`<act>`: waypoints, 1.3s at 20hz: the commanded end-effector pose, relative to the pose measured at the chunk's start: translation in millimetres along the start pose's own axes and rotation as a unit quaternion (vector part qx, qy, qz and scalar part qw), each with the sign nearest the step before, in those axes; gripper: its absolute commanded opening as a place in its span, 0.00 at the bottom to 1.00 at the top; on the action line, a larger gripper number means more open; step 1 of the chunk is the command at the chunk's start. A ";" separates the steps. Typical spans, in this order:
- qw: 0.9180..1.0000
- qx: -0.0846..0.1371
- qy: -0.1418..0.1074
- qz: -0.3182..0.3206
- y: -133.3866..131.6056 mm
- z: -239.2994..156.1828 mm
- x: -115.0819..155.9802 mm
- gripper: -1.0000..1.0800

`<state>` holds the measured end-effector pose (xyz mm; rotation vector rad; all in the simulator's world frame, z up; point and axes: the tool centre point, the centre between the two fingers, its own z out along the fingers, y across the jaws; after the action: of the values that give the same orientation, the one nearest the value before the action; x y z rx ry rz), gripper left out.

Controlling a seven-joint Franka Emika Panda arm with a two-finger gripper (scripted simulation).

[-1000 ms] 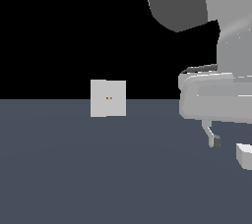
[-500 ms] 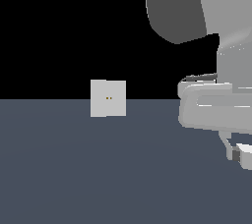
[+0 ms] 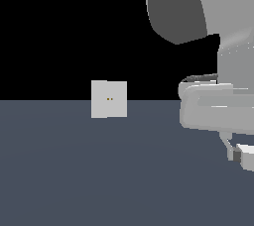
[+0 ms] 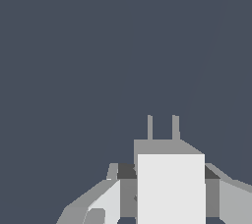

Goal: Plug the charger into the wall socket.

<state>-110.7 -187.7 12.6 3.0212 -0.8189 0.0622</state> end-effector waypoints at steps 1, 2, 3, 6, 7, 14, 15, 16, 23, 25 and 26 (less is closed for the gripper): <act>1.000 0.000 0.000 -0.010 -5.4 -2.2 2.0 0.00; 1.000 0.001 0.000 -0.017 -9.4 -3.7 3.3 0.00; 1.000 0.001 0.001 -0.026 -14.4 -5.6 4.8 0.00; 0.998 0.002 0.001 -0.064 -35.4 -13.6 10.0 0.00; 0.997 0.002 0.001 -0.081 -44.6 -17.0 11.8 0.00; 0.972 0.008 0.001 -0.233 -132.4 -49.5 12.9 0.00; 0.967 0.009 0.001 -0.256 -145.5 -54.4 10.6 0.00; 0.961 0.010 0.001 -0.278 -158.0 -59.1 7.8 0.00; 0.924 0.015 0.001 -0.382 -216.8 -82.6 -15.1 0.00; 0.918 0.016 0.001 -0.396 -224.6 -85.9 -19.7 0.00; 0.916 0.016 0.000 -0.401 -227.3 -87.1 -21.4 0.00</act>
<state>-17.2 15.5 96.5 3.1161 0.4312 0.0667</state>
